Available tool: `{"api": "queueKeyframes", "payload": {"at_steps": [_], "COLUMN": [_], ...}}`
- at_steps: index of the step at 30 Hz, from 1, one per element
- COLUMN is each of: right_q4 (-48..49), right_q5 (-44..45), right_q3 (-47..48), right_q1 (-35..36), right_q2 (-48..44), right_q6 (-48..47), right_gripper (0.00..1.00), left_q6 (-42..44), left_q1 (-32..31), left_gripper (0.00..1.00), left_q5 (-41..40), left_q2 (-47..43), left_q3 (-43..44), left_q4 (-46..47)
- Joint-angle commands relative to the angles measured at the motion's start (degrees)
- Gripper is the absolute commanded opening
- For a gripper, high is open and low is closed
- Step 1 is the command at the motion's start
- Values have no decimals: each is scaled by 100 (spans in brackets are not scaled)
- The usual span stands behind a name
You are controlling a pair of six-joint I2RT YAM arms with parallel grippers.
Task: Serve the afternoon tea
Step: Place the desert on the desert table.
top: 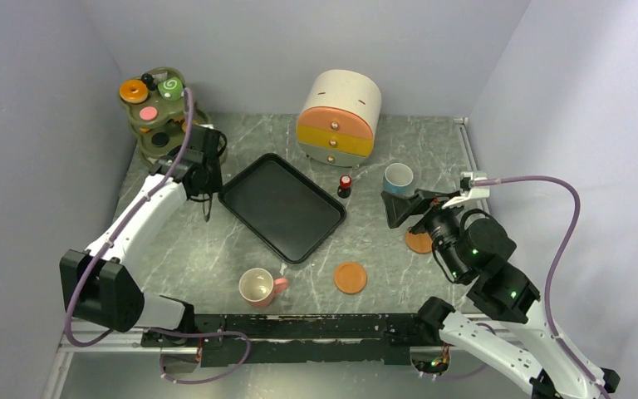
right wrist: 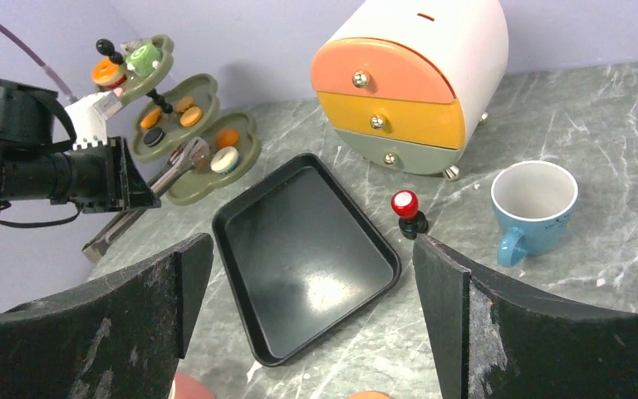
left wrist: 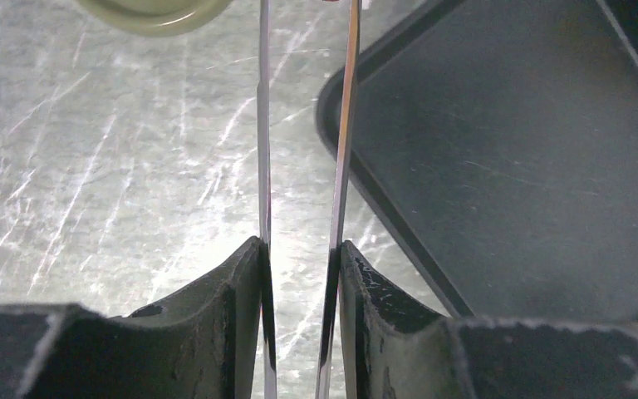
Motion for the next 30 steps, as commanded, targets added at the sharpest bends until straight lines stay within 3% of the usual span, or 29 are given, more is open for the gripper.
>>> {"api": "queueKeyframes", "payload": {"at_steps": [1, 13, 30], "right_q4": [129, 333, 212], "right_q5": [-60, -225, -366], "right_q3": [-77, -164, -47], "right_q1": [-25, -29, -28], "right_q2": [-104, -295, -450], "right_q6": [36, 122, 161], "right_gripper": [94, 94, 94], "left_q6": [160, 206, 226], "left_q1": [399, 1404, 1735], "left_gripper": [38, 36, 35], "left_q5": [53, 107, -327], "left_q2": [103, 355, 885], "left_q3": [-143, -757, -416], "left_q4": [204, 824, 1225]}}
